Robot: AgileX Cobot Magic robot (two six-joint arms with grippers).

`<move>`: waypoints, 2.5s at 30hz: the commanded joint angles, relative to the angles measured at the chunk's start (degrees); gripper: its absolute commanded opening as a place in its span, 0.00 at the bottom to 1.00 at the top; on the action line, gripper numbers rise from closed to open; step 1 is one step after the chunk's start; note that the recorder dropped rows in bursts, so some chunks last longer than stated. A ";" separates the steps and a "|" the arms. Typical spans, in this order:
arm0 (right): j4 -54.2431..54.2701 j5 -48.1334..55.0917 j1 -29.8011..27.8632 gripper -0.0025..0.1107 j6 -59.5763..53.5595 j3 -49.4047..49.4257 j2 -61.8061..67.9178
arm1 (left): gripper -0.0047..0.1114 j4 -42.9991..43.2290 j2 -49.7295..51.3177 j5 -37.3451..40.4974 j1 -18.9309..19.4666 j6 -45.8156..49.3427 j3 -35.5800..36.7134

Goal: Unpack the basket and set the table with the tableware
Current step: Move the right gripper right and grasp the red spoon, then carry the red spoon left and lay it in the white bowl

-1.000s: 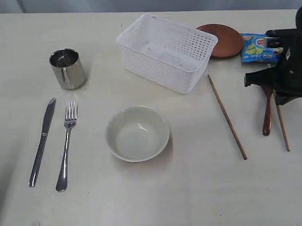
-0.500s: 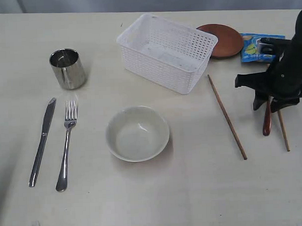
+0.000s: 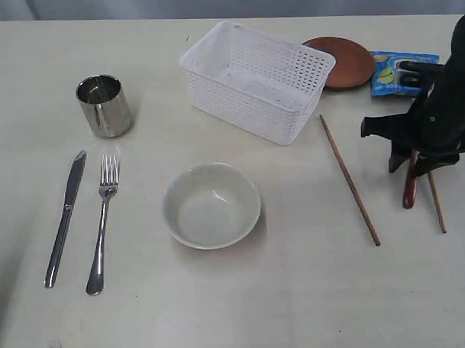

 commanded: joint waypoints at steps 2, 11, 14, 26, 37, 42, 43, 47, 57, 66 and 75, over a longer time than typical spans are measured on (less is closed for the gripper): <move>-0.45 -1.11 -0.45 0.37 0.37 -0.35 0.37 | 0.04 -0.20 -0.21 -0.54 0.06 0.03 0.16; -0.45 -2.57 -0.45 0.37 0.23 -0.35 2.00 | 0.04 -0.20 -0.21 -0.54 0.06 0.03 0.16; -0.45 -3.81 -0.45 0.37 0.10 -0.35 3.44 | 0.04 -0.20 -0.21 -0.54 0.06 0.03 0.16; -0.45 -5.22 0.12 0.02 -2.87 -0.35 4.79 | 0.04 -0.20 -0.21 -0.54 0.06 0.03 0.16; -0.45 -1.95 13.58 0.02 -3.94 -0.35 -9.46 | 0.04 -0.20 -0.21 -0.54 0.06 0.03 0.16; 2.43 2.21 22.55 0.02 -7.08 -0.35 -24.55 | 0.04 -0.20 -0.21 -0.54 0.06 0.03 0.16; 3.34 2.51 24.27 0.02 -8.70 -0.35 -25.78 | 0.04 -0.20 -0.21 -0.54 0.06 0.03 0.16; 8.01 5.13 32.76 0.02 -16.07 -0.35 -27.36 | 0.04 -0.20 -0.21 -0.54 0.06 0.03 0.16; 8.47 20.72 41.91 0.02 -19.95 -8.31 -17.96 | 0.04 -0.20 -0.21 -0.54 0.06 0.03 0.16; 5.82 28.44 44.85 0.02 -17.11 -16.45 -6.45 | 0.04 -0.20 -0.21 -0.54 0.06 0.03 0.16; 5.06 30.90 45.24 0.02 -16.15 -19.28 0.48 | 0.04 -0.20 -0.21 -0.54 0.06 0.03 0.16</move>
